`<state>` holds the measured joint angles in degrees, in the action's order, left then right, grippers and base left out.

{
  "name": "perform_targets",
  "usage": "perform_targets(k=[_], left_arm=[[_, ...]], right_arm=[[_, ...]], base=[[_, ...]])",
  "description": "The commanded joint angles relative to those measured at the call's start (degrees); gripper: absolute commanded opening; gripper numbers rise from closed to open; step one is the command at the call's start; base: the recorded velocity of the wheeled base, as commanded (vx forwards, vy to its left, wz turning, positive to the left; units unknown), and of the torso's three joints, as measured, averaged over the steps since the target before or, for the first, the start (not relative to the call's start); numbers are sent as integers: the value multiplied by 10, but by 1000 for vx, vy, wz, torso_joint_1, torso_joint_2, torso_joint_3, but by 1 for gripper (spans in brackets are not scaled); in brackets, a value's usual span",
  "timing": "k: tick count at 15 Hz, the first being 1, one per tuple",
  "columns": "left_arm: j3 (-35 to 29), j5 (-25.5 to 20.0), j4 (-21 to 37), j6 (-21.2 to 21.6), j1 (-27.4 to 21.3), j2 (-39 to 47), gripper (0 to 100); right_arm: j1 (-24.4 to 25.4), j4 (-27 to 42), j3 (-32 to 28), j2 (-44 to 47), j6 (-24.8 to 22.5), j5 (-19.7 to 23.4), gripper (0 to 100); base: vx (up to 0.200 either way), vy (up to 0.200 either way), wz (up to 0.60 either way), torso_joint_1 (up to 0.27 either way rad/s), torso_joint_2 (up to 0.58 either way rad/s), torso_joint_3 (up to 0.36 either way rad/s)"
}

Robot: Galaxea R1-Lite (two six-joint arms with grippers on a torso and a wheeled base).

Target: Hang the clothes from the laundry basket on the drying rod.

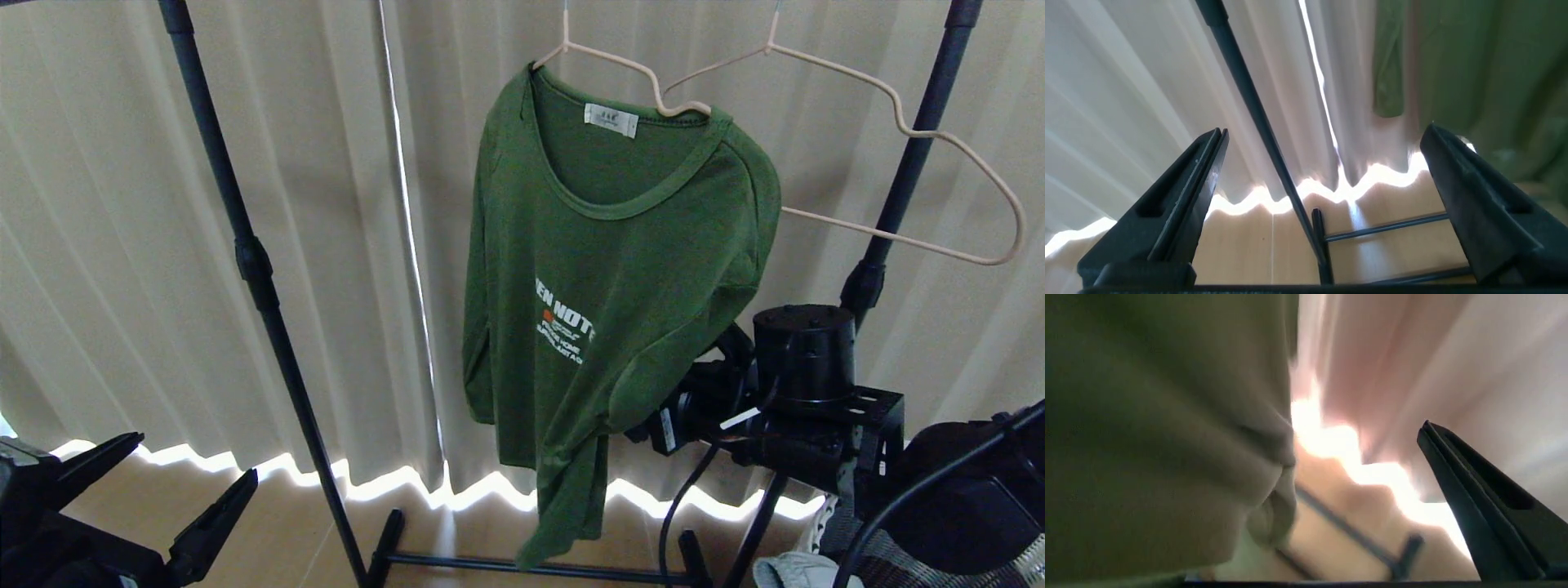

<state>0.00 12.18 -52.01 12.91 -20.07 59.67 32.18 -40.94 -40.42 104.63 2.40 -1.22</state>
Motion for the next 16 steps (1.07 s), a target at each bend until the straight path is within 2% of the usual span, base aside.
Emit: perform_targets(k=[1, 3, 5, 7, 9, 12, 16], left_arm=[[0, 0, 0, 0, -1, 2, 100], [0, 0, 0, 0, -1, 2, 100], [0, 0, 0, 0, -1, 1, 100], [0, 0, 0, 0, -1, 1, 100], [0, 0, 0, 0, -1, 0, 100], [0, 0, 0, 0, -1, -3, 100], [0, -3, 0, 0, -1, -8, 100]], right_arm=[[1, -11, -16, -9, 4, 0, 100], [-5, -2, -11, -42, 1, -3, 100], [-35, 38, 44, -52, -13, -12, 100], [-57, 78, 83, -63, -44, -41, 100], [-77, 133, 116, -72, -69, -88, 100], [-87, 205, 143, -76, -70, -114, 100], [-93, 216, 159, -76, -71, -141, 100]], base=[[0, 0, 0, 0, 0, 0], [0, 0, 0, 0, 0, 0], [0, 0, 0, 0, 0, 0], [0, 0, 0, 0, 0, 0], [0, 0, 0, 0, 0, 0], [0, 0, 0, 0, 0, 0], [0, 0, 0, 0, 0, 0]])
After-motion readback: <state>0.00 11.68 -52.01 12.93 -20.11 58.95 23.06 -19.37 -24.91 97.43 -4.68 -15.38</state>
